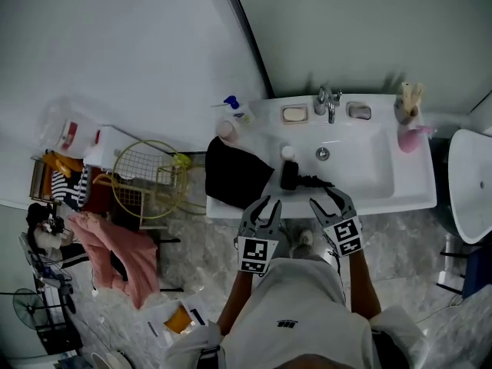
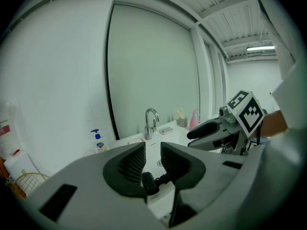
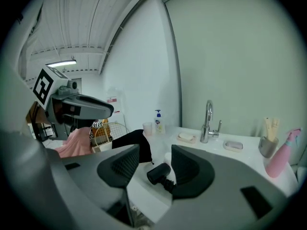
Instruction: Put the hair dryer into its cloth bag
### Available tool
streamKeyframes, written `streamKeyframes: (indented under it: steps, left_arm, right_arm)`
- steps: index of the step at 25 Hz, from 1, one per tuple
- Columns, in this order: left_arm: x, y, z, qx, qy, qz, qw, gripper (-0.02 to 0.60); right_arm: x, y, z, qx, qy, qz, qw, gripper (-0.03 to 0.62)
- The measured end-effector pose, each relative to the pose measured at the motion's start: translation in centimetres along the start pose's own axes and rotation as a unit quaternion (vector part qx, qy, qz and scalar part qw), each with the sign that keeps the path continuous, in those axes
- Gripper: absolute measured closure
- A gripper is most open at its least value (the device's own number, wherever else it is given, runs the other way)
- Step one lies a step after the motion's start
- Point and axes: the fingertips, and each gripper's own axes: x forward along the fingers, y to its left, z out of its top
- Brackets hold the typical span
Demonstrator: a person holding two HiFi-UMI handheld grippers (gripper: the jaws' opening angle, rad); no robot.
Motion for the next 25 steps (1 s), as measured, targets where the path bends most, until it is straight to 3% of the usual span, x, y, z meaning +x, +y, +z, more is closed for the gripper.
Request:
streamKeyframes:
  steps: [8,16,25]
  left_arm:
    - [3.3,-1.0,-0.5,0.004,-0.001,-0.059,0.9983,0.474]
    - [7.9,0.6,0.0,0.013,-0.009,-0.12,0.9926,0.486]
    - [11.6,2.5,-3.3,0.02,0.023,-0.201,0.9791,0.489]
  right_arm:
    - [-0.2,-0.8,-2.5,0.017,0.035,-0.029,0.999,0.372]
    - [1.4,-3.6,-2.3,0.028,0.055,-0.08,0.995,0.372]
    - [4.1,-5.7,-3.9,0.027,0.104,-0.109,0.988,0.371]
